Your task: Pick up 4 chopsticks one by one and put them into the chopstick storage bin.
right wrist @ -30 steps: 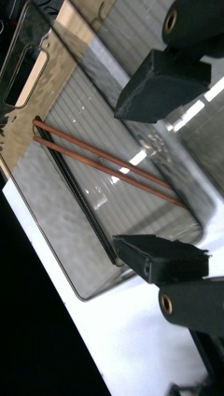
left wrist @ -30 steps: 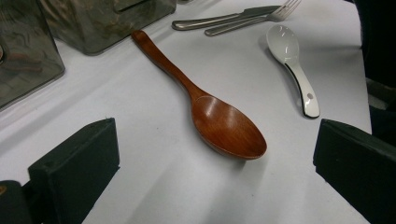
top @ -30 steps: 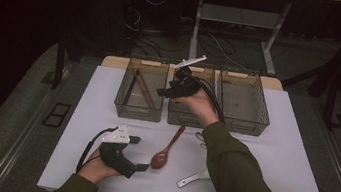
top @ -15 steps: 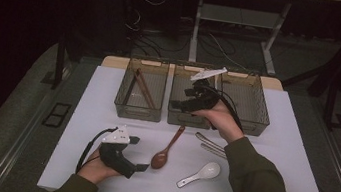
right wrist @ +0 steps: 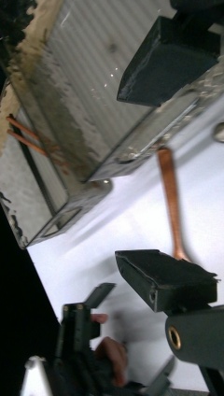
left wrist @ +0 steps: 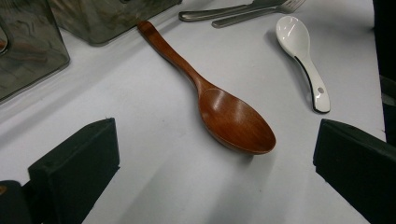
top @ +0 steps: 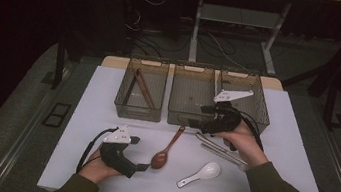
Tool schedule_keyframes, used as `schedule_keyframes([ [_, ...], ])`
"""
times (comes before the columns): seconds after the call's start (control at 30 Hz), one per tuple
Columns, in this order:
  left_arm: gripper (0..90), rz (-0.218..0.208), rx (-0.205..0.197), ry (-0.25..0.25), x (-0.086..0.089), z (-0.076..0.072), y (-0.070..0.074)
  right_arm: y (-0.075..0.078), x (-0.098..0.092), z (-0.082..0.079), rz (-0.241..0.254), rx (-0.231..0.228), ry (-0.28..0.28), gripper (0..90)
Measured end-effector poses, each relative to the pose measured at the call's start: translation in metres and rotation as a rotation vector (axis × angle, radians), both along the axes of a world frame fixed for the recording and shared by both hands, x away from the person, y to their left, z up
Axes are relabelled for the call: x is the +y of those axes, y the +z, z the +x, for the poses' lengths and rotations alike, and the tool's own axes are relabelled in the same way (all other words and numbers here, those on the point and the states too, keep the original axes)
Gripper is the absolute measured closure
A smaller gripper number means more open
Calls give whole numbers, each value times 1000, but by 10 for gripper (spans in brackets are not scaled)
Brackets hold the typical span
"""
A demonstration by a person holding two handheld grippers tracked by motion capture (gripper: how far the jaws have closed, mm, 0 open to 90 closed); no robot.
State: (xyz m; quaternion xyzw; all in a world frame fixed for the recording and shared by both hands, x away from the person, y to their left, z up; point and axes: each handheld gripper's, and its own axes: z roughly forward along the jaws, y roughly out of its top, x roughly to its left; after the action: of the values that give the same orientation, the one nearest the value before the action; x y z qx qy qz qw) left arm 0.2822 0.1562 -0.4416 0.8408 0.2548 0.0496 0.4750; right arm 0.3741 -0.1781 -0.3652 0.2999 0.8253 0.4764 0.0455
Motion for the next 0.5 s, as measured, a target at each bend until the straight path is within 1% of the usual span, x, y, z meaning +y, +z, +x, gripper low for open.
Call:
schedule_keyframes([
  [0.17,0,0,-2,-2,0,0,0,-8,-19,-15,-1,-7,-10,188],
  [0.2,0,-1,3,1,0,-1,0,-10,-23,-17,2,-8,-15,188],
  [0.27,0,1,2,1,0,-1,0,-13,-32,-23,9,-2,-8,188],
  [0.37,0,-3,0,5,0,-1,0,-16,-41,-28,13,5,-12,188],
  [0.5,0,-8,0,7,1,-1,1,-19,-52,-36,25,-5,-16,188],
])
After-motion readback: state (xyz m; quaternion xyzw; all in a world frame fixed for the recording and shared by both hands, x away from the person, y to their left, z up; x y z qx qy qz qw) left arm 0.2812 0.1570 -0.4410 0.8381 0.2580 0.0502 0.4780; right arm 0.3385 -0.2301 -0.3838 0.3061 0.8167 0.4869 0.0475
